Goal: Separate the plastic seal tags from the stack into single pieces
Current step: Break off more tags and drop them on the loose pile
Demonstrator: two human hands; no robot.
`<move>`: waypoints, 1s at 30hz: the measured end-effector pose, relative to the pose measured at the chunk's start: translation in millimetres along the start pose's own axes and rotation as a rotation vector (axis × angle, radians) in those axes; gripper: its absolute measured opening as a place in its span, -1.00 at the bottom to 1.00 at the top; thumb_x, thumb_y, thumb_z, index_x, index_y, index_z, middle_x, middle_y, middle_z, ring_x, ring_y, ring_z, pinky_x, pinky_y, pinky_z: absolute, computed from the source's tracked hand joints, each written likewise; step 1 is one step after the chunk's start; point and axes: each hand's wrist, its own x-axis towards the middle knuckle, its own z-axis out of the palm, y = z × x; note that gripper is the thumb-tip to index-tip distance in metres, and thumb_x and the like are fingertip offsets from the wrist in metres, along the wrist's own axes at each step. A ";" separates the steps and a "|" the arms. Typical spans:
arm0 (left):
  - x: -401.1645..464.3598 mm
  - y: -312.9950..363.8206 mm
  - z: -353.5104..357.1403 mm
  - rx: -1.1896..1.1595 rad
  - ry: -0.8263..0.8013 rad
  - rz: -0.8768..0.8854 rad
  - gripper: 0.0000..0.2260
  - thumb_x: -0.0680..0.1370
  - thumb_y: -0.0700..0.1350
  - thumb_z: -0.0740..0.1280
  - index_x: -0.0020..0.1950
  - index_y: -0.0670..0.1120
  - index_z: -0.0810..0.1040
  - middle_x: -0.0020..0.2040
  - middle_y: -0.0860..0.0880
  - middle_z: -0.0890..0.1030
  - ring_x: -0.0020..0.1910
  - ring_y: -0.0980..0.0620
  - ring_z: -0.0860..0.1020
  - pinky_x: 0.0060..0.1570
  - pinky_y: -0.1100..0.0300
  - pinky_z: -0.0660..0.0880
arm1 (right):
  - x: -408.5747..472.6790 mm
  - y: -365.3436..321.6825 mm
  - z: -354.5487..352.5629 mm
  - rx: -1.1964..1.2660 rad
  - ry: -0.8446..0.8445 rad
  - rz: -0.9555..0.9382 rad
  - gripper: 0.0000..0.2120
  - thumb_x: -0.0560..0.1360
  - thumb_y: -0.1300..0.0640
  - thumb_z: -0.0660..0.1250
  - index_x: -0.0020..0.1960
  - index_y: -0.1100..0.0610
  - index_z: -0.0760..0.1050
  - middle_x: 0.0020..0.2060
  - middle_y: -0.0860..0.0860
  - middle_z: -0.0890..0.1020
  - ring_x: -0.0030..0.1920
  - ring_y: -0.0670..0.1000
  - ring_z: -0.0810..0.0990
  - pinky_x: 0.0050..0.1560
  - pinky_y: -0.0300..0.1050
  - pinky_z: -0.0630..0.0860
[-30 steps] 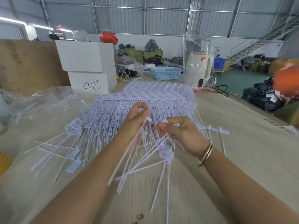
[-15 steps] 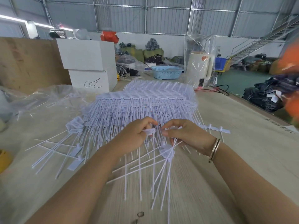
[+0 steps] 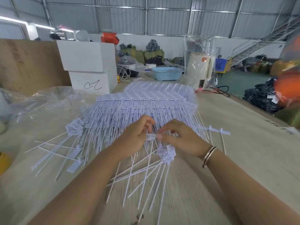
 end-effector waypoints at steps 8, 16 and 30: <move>-1.4 4.0 1.2 0.024 0.012 0.035 -0.71 0.54 -0.35 0.17 0.07 0.03 0.40 -0.14 0.01 0.46 -0.35 0.26 0.39 -0.35 0.38 0.28 | 3.1 -7.2 12.8 0.149 0.001 0.033 -0.73 0.53 0.08 0.33 -0.23 0.27 0.53 -0.43 -0.04 0.41 -0.42 -0.11 0.34 -0.33 -0.25 0.28; -1.6 0.4 -5.1 0.008 -0.020 -0.093 -0.71 0.60 -0.09 0.25 -0.34 0.04 0.46 -0.51 0.14 0.38 -0.50 0.15 0.30 -0.45 0.29 0.21 | -0.2 -13.4 7.9 0.302 -0.067 0.113 -0.73 0.52 0.17 0.31 -0.37 0.08 0.50 -0.40 0.01 0.52 -0.29 0.02 0.41 -0.19 -0.10 0.31; 3.5 2.0 -6.0 -0.848 0.117 -0.253 -0.75 0.49 0.03 0.25 -0.32 0.02 0.62 -0.41 0.07 0.46 -0.39 0.11 0.39 -0.29 0.30 0.39 | -3.1 -24.0 4.4 0.447 0.205 -0.112 -0.81 0.55 0.24 0.27 -0.17 0.07 0.60 -0.44 -0.22 0.54 -0.38 -0.25 0.45 -0.25 -0.45 0.34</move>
